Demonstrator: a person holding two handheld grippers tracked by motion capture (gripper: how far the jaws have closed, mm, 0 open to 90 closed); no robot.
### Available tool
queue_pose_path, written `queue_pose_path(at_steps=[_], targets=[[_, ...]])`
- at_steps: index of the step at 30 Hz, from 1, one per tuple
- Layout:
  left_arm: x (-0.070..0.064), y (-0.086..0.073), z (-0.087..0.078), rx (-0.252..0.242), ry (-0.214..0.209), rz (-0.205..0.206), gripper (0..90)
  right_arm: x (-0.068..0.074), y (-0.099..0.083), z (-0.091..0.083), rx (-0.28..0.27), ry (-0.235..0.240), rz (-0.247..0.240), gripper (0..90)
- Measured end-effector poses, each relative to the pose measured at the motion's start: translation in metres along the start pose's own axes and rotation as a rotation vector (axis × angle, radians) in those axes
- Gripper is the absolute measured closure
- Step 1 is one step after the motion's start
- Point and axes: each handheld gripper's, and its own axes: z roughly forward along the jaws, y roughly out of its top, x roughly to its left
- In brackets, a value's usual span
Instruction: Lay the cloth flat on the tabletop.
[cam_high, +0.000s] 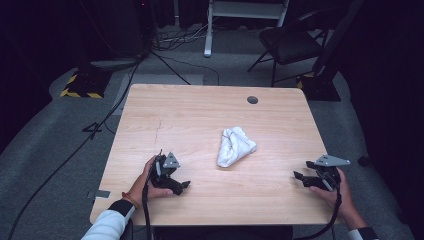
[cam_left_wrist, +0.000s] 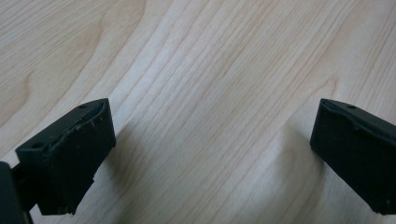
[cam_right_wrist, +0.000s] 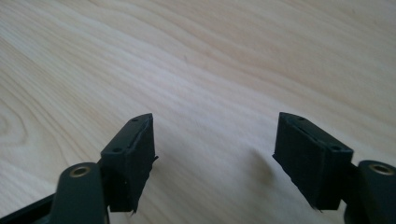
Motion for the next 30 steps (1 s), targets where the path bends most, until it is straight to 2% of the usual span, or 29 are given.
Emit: queue_pose_path(at_steps=[2,3,4,6,8,9,10,11,12,13,14,16,17,18,19,20,21,22,23,24,25,26,27,28,30], targets=[[-0.002,0.004,0.004,-0.002,-0.001,0.003,0.3,0.005,0.015,0.004,-0.006,0.020,-0.027,34.0],[-0.002,0.004,0.004,-0.002,-0.001,0.003,0.3,0.005,0.015,0.004,-0.006,0.020,-0.027,34.0],[-0.004,0.009,0.008,0.001,-0.007,0.010,0.4,0.012,0.032,0.010,-0.011,0.036,-0.048,36.6],[-0.004,0.014,0.012,-0.003,-0.013,0.017,0.9,0.020,0.050,0.017,-0.022,0.064,-0.058,38.0],[-0.005,0.020,0.017,-0.020,-0.022,0.028,5.2,0.032,0.069,0.026,-0.036,0.072,-0.101,39.9],[-0.005,0.020,0.017,-0.020,-0.022,0.028,8.5,0.032,0.069,0.026,-0.036,0.072,-0.101,39.9],[-0.006,0.024,0.020,-0.026,-0.029,0.035,10.8,0.044,0.087,0.036,-0.051,0.092,-0.125,41.6],[-0.007,0.028,0.023,-0.029,-0.025,0.033,11.7,0.050,0.094,0.041,-0.054,0.095,-0.142,42.1],[-0.008,0.037,0.030,-0.035,-0.035,0.036,13.2,0.055,0.101,0.047,-0.057,0.102,-0.149,42.5],[-0.008,0.037,0.030,-0.035,-0.035,0.036,15.7,0.055,0.101,0.047,-0.057,0.102,-0.149,42.5],[-0.011,0.045,0.037,-0.038,-0.044,0.053,16.2,0.064,0.112,0.057,-0.065,0.130,-0.156,43.5],[-0.012,0.049,0.040,-0.038,-0.056,0.056,18.7,0.072,0.121,0.066,-0.071,0.144,-0.165,43.8],[-0.013,0.054,0.044,-0.038,-0.060,0.061,18.7,0.072,0.121,0.066,-0.071,0.144,-0.165,43.8],[-0.015,0.064,0.050,-0.044,-0.079,0.069,22.7,0.079,0.128,0.073,-0.077,0.157,-0.171,43.6],[-0.015,0.064,0.050,-0.044,-0.079,0.069,22.9,0.079,0.128,0.073,-0.077,0.157,-0.171,43.6],[-0.018,0.070,0.052,-0.050,-0.082,0.088,24.3,0.086,0.134,0.081,-0.077,0.166,-0.176,43.4],[-0.019,0.073,0.054,-0.056,-0.079,0.102,24.3,0.086,0.134,0.081,-0.077,0.166,-0.176,43.4],[-0.020,0.082,0.056,-0.070,-0.081,0.110,29.1,0.090,0.139,0.086,-0.082,0.182,-0.173,42.7],[-0.020,0.082,0.056,-0.070,-0.081,0.110,32.2,0.090,0.139,0.086,-0.082,0.182,-0.173,42.7],[-0.019,0.090,0.057,-0.096,-0.100,0.109,34.5,0.095,0.144,0.091,-0.083,0.191,-0.174,41.9],[-0.019,0.090,0.057,-0.096,-0.100,0.109,38.5,0.095,0.144,0.091,-0.083,0.191,-0.174,41.9],[-0.018,0.098,0.058,-0.116,-0.104,0.116,40.6,0.099,0.147,0.094,-0.091,0.194,-0.180,41.7],[-0.018,0.098,0.058,-0.116,-0.104,0.116,40.7,0.099,0.147,0.094,-0.091,0.194,-0.180,41.7],[-0.015,0.104,0.061,-0.129,-0.121,0.102,41.9,0.102,0.148,0.098,-0.089,0.201,-0.178,41.7],[-0.015,0.107,0.063,-0.129,-0.119,0.114,43.6,0.104,0.149,0.099,-0.085,0.198,-0.183,41.7]])
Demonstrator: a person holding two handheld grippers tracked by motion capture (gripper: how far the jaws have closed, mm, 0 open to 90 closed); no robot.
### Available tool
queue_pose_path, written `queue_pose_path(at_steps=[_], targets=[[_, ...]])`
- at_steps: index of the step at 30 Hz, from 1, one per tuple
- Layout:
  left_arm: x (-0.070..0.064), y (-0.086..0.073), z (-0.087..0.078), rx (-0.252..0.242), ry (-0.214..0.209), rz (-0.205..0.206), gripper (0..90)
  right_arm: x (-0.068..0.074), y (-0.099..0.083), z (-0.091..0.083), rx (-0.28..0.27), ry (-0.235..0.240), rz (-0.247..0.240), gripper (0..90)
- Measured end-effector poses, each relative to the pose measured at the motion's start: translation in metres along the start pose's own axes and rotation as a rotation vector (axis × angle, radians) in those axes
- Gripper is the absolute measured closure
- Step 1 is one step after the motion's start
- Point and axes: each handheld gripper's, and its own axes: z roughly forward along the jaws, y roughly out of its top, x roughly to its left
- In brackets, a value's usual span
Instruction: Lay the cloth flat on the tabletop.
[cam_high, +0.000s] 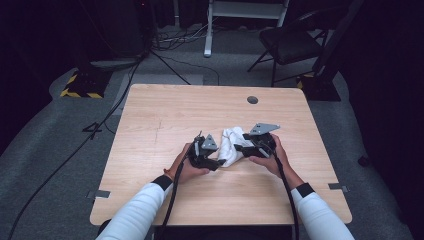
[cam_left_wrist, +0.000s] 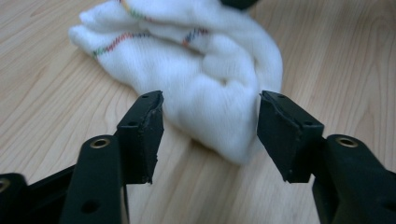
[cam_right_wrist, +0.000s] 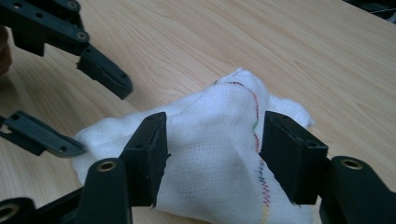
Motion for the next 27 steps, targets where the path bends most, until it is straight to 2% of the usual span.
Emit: queue_pose_path(at_steps=[1,4,8,9,11,14,18,24,27], targets=[[0.002,0.002,0.005,0.012,-0.023,0.001,44.7,0.002,0.001,0.003,0.009,0.003,-0.002,42.0],[0.004,0.003,0.009,0.024,-0.046,0.019,55.8,0.002,0.001,0.007,0.028,0.006,-0.002,45.8],[0.004,0.003,0.007,0.042,-0.032,0.054,70.3,0.001,-0.003,0.010,0.060,0.032,-0.009,60.6],[0.004,0.003,0.007,0.042,-0.032,0.054,72.4,0.001,-0.003,0.010,0.060,0.032,-0.009,60.6],[0.005,0.003,0.006,0.038,-0.030,0.058,74.5,0.001,-0.007,0.011,0.069,0.047,-0.026,73.8],[0.004,0.003,0.002,0.038,-0.023,0.069,77.4,0.002,-0.009,0.006,0.068,0.034,-0.058,83.7],[0.004,0.003,-0.004,0.040,-0.015,0.078,78.9,-0.001,-0.014,-0.003,0.066,0.035,-0.060,88.0],[0.004,0.001,-0.012,0.040,-0.004,0.078,79.6,-0.004,-0.020,-0.016,0.071,0.029,-0.070,88.5],[0.000,-0.002,-0.018,0.055,0.000,0.084,79.7,-0.004,-0.027,-0.026,0.082,0.034,-0.071,88.6]])
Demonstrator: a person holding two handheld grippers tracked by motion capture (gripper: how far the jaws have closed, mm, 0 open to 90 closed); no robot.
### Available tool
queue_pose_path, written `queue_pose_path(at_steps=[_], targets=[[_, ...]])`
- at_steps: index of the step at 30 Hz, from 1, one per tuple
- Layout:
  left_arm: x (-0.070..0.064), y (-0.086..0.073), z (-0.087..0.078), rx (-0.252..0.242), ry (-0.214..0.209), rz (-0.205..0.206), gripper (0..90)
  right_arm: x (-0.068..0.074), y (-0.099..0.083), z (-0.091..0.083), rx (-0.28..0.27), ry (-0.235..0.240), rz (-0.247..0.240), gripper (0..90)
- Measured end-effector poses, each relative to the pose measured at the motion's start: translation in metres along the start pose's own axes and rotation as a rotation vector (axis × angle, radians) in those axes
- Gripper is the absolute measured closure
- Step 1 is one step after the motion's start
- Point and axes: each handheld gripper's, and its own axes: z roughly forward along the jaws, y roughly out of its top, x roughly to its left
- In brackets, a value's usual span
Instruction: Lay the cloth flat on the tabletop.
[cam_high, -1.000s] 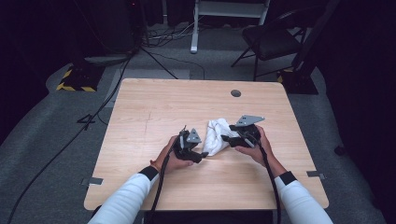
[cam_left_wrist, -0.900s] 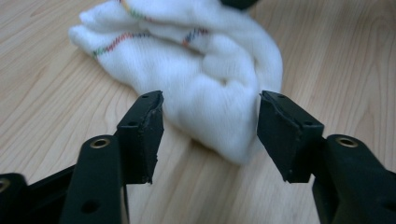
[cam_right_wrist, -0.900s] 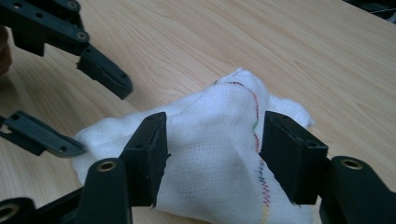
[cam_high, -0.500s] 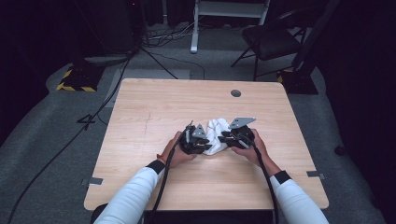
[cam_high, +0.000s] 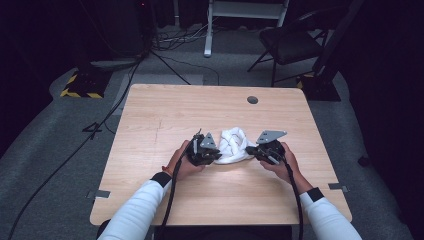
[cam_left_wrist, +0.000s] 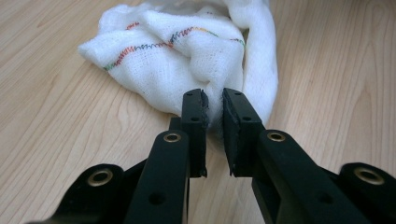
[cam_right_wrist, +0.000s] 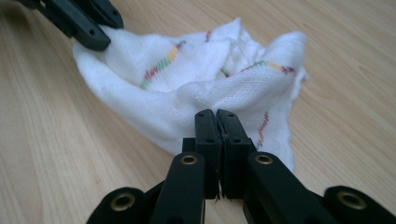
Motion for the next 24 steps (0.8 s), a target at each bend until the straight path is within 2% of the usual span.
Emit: queue_pose_path(at_steps=[4,8,10,12,15,16,18,19,21,22,23,24], targets=[[-0.007,-0.003,-0.002,0.030,-0.001,0.026,80.3,0.005,-0.008,-0.008,0.017,0.004,-0.011,88.6],[-0.015,-0.004,-0.005,0.042,-0.004,0.031,80.1,0.009,-0.014,-0.014,0.020,0.009,-0.012,88.6],[-0.025,-0.005,-0.006,0.048,-0.024,0.035,79.7,0.012,-0.022,-0.019,0.026,0.011,-0.014,88.5],[-0.031,-0.006,-0.007,0.052,-0.022,0.046,78.7,0.014,-0.027,-0.023,0.034,0.009,-0.012,87.4],[-0.035,-0.006,-0.008,0.058,-0.009,0.044,71.8,0.015,-0.033,-0.026,0.040,-0.003,-0.005,87.2],[-0.036,-0.005,-0.010,0.041,-0.002,0.036,67.4,0.015,-0.039,-0.029,0.058,-0.019,-0.005,84.5],[-0.036,-0.004,-0.012,0.028,0.000,0.027,61.0,0.012,-0.045,-0.034,0.061,-0.023,0.000,81.6],[-0.035,-0.003,-0.013,0.012,-0.003,0.019,61.0,0.012,-0.045,-0.034,0.061,-0.023,0.000,81.6],[-0.033,0.001,-0.011,-0.009,0.002,-0.001,53.9,0.010,-0.047,-0.039,0.042,-0.044,0.018,76.8],[-0.031,0.004,-0.009,-0.012,0.010,-0.006,47.4,0.008,-0.044,-0.043,0.013,-0.051,0.022,71.1],[-0.029,0.007,-0.007,-0.011,0.007,-0.014,47.4,0.008,-0.044,-0.043,0.013,-0.051,0.022,71.1],[-0.028,0.011,-0.004,-0.013,0.009,-0.020,45.1,0.008,-0.042,-0.043,0.001,-0.060,0.028,67.0]])
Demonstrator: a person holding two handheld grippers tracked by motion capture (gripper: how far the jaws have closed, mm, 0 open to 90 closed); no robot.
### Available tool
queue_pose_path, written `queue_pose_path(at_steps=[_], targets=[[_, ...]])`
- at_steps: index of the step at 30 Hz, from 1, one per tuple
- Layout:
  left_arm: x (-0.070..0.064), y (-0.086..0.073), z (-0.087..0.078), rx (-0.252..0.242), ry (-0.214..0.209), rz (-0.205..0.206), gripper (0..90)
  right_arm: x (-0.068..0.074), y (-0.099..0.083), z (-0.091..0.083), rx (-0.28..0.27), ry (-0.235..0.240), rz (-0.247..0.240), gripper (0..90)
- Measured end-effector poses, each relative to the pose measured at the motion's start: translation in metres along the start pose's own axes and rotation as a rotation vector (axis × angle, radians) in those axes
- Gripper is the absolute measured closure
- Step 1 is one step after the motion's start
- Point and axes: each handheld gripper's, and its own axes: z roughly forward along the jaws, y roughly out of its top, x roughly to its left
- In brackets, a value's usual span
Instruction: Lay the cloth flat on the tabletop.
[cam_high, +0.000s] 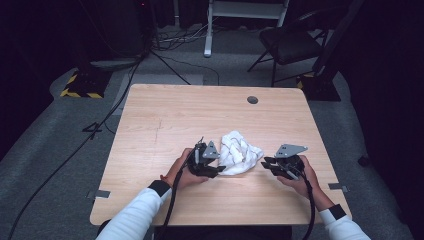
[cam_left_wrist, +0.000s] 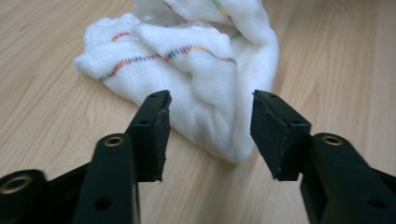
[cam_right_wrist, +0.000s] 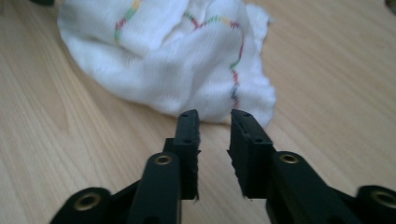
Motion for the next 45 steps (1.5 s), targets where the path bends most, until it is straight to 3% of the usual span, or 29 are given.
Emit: queue_pose_path(at_steps=[3,8,10,11,15,16,17,21,26,27,28,29,32,38,45], targets=[[0.006,0.014,0.010,-0.035,-0.022,-0.023,39.7,0.001,0.014,0.002,-0.034,-0.015,-0.010,60.6],[0.012,0.025,0.026,-0.025,-0.021,-0.012,41.5,0.001,0.027,0.010,-0.060,-0.021,0.015,51.6],[0.014,0.028,0.035,-0.001,-0.011,-0.009,45.6,0.003,0.034,0.017,-0.062,-0.012,0.019,47.4],[0.017,0.028,0.039,0.000,-0.030,-0.004,55.9,0.005,0.038,0.025,-0.049,-0.015,0.012,45.5],[0.019,0.028,0.041,0.014,-0.029,0.016,73.6,0.007,0.040,0.037,-0.015,-0.002,0.009,43.4],[0.019,0.028,0.040,0.020,-0.025,0.027,73.6,0.007,0.039,0.040,-0.003,0.000,0.013,44.7],[0.019,0.028,0.038,0.023,-0.027,0.035,80.3,0.006,0.038,0.045,0.032,0.015,0.018,60.0],[0.021,0.026,0.021,0.008,-0.010,0.063,84.8,0.007,0.034,0.044,0.048,0.025,-0.021,83.6],[0.029,0.019,-0.012,-0.023,0.031,0.050,85.1,0.002,0.027,0.025,0.023,0.008,-0.029,85.5],[0.029,0.019,-0.012,-0.023,0.031,0.050,85.1,0.000,0.026,0.020,0.019,-0.002,-0.023,85.5],[0.030,0.013,-0.024,-0.027,0.037,0.040,85.1,-0.001,0.024,0.016,0.011,-0.012,-0.018,85.6],[0.030,0.013,-0.024,-0.027,0.037,0.040,85.1,-0.001,0.024,0.016,0.011,-0.012,-0.018,85.6],[0.026,-0.007,-0.041,0.010,0.055,0.035,85.0,-0.006,0.016,0.003,-0.003,-0.030,0.006,85.7],[0.016,-0.038,-0.050,0.074,0.046,0.031,84.7,-0.006,-0.001,-0.004,0.008,-0.023,0.036,84.8],[0.005,-0.054,-0.048,0.118,0.021,0.018,81.7,0.001,-0.018,-0.009,0.035,-0.010,0.058,80.9]])
